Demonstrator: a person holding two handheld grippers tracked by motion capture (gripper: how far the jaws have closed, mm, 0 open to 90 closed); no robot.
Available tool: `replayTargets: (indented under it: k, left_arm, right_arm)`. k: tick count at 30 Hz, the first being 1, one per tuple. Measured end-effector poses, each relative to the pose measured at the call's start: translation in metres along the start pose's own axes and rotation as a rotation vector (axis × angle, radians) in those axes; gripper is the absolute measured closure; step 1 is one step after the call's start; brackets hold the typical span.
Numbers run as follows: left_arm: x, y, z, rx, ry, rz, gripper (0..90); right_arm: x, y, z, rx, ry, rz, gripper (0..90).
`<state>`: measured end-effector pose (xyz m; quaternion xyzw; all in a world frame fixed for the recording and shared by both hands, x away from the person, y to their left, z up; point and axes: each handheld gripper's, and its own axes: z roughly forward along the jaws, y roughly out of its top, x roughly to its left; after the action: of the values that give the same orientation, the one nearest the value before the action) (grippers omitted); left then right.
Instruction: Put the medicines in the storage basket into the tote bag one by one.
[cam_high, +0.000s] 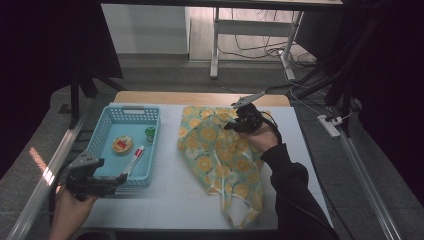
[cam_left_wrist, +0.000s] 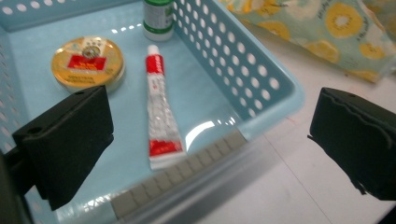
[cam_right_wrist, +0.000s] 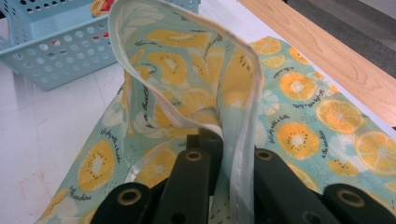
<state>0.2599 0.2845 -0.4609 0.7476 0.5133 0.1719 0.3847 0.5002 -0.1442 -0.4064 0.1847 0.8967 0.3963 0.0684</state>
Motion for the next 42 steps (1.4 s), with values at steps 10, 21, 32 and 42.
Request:
replayTargets:
  k: [10, 21, 32, 42]
  left_arm:
    - [0.022, 0.03, 0.02, 0.005, -0.003, 0.018, 0.0]
    - [0.054, 0.052, 0.052, 0.072, 0.05, 0.003, 0.0]
    - [0.081, 0.062, 0.087, 0.166, 0.08, -0.028, 0.0]
    - [0.097, 0.062, 0.111, 0.265, 0.11, -0.068, 0.0]
  right_arm:
    - [-0.002, 0.0, 0.001, -0.004, 0.006, 0.005, 90.0]
    - [-0.003, -0.001, -0.001, -0.006, 0.001, 0.009, 90.0]
    - [-0.001, 0.0, 0.001, 0.0, 0.003, 0.004, 90.0]
    - [-0.002, -0.002, 0.002, 0.001, 0.002, 0.0, 90.0]
